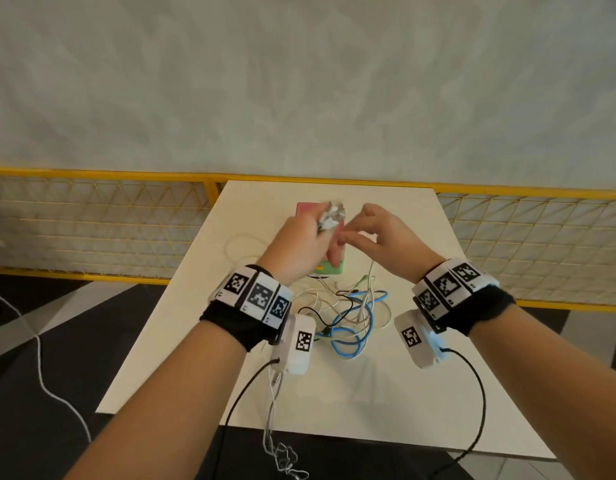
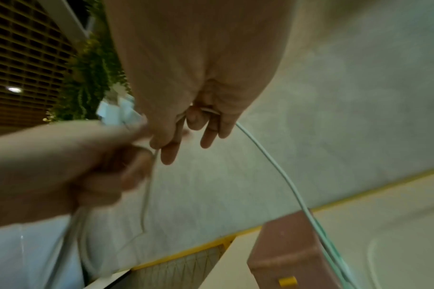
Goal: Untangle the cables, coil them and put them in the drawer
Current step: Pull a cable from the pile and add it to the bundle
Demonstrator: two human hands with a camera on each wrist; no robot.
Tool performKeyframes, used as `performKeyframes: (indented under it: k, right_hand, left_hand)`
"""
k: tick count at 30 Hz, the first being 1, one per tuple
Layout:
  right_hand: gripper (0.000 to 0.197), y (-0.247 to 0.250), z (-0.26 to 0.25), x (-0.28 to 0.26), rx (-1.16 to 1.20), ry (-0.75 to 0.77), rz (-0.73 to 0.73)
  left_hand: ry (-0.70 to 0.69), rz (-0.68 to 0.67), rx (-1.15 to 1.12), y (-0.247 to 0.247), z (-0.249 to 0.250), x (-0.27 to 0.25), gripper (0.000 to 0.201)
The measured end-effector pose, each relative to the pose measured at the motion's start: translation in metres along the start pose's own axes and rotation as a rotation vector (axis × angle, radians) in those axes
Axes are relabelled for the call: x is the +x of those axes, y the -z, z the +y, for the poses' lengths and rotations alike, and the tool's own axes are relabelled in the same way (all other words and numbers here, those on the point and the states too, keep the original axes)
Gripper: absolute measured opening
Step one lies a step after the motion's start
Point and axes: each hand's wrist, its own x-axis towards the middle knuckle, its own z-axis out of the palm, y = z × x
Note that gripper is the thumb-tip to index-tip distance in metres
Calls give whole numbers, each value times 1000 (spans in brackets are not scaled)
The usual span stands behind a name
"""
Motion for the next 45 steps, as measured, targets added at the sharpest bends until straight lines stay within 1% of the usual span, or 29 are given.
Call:
performKeyframes:
  k: [1,2,3,5,7,9,12,14,15,17,18,19,21,23,24,25,26,28,29,30,33,34,36,37,39,40,43,44,45]
  right_hand:
    - [12,2,0,4,-30,42,19]
    - [12,4,0,7,-63,69,26]
    - [13,6,2,8,-74,76,31]
    - [17,10,2,6,-16,23,38]
    - [21,9,10,0,59,-92,-9]
    - [21,0,25,-10,114,-193,-98]
    - [26,-16,42,-26,234,-379,-216]
    - [28,-21,47,-34,314,-449,-240]
    - [28,-22,48,-35,338,-459,-238]
    - [26,-19,49,-33,290,-419,-193]
    - [23,-16,48,-30,226,-372,-157]
    - [19,-13,46,-25,173,-322,-123]
    - [17,-8,35,-16,129,-218,-63]
    - [13,-2,20,-4,123,-104,0]
    - [9,2,12,2,119,-52,33]
    - [9,7,7,8,103,-8,66]
    - [11,11,4,12,82,24,88]
    - [7,17,2,16,59,27,89]
    - [8,17,3,15,60,14,77]
    - [11,16,5,12,63,-2,61]
    - [18,11,13,0,45,-92,21]
    - [20,11,13,-5,63,-126,3]
    - [20,14,4,-14,146,-185,-73]
    - [19,18,-4,-20,186,-202,-129]
    - [18,26,-24,-31,218,-214,-263]
    - [17,31,-35,-38,208,-214,-345]
    - [13,41,-61,-58,156,-175,-631]
    - [15,43,-66,-64,149,-147,-700]
    - [19,43,-70,-68,137,-121,-728]
  left_hand:
    - [32,-50,-30,-2,1,1,33]
    - [58,-70,-65,-5,0,4,46]
    - [77,-75,-77,-5,-1,5,53]
    - [82,-51,-47,5,2,7,50]
    - [58,-5,-38,19,6,8,39]
    - [5,88,-37,33,10,9,32]
    - [-35,311,-152,46,11,10,25]
    - [-35,430,-221,52,8,12,23]
    - [-30,463,-217,53,6,12,22]
    - [-8,482,-181,53,2,12,16]
    - [-4,459,-159,51,1,12,13]
    - [-15,411,-134,49,3,10,15]
    - [-43,245,-65,37,6,7,33]
    - [-54,75,70,21,8,6,42]
    - [-53,25,124,14,9,6,39]
    - [-35,-6,130,8,8,7,30]
    - [-10,-37,76,6,9,6,22]
    - [19,-48,-24,7,9,6,29]
    - [27,-26,-20,9,10,7,30]
    - [28,21,-9,12,11,8,28]
    - [-3,249,-65,23,8,9,27]
    - [-23,300,-97,27,8,9,25]
    - [-68,359,-185,32,8,7,12]
    - [-86,389,-226,35,8,5,12]
    - [-73,418,-278,40,9,1,16]
    - [-54,397,-296,43,10,-1,17]
    - [-11,265,-378,45,22,-14,50]
    - [-6,226,-423,44,27,-19,57]
    - [-12,182,-458,44,32,-23,61]
